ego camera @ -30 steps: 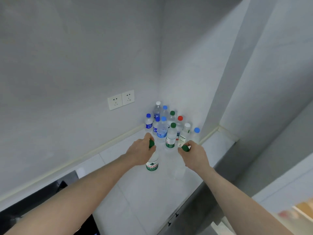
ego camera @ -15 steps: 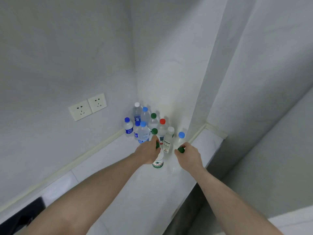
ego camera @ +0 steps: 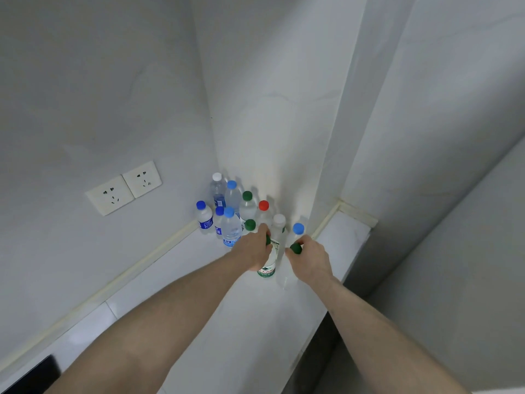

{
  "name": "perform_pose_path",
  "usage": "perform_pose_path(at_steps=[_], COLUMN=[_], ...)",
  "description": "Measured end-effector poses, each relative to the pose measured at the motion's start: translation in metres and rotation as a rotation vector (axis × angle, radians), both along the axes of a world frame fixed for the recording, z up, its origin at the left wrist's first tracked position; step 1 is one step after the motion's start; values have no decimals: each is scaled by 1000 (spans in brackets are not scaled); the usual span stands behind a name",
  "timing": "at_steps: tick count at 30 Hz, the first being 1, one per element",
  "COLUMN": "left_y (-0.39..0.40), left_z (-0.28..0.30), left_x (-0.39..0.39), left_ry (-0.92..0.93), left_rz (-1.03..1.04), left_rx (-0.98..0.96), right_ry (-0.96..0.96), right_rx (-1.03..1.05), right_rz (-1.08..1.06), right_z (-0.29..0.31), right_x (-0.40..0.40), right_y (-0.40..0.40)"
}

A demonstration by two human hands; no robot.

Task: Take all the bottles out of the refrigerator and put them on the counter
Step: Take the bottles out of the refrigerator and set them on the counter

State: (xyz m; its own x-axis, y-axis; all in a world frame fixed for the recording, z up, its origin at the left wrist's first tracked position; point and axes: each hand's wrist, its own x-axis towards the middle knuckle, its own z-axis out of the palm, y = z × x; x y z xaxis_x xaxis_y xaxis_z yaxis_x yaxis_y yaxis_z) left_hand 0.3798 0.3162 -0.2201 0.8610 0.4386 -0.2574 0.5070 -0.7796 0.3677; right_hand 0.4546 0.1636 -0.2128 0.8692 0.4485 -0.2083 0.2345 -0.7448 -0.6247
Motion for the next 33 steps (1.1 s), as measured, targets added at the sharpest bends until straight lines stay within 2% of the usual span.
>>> perform_pose_path(at_steps=[9,16,21,27,33], left_y=[0,-1,-12,-51,-109], left_z=[-8,1,25,62,88], left_x=[4,-7,-42,-97,-148], left_ry=[-26,41,-34,-154,-283], left_rz=[-3,-26,-48,-130,-296], left_rx=[25,37,48,91,83], right_ry=[-15,-31,-36,-63,-133], right_rx=[3,-32,-34,73,117], right_rz=[25,87,113,188,99], right_z=[-18,-19,-6,25,67], right_x=[-4,-9,-25,-72,-133], right_y=[-1,-9,-32,-80,-161])
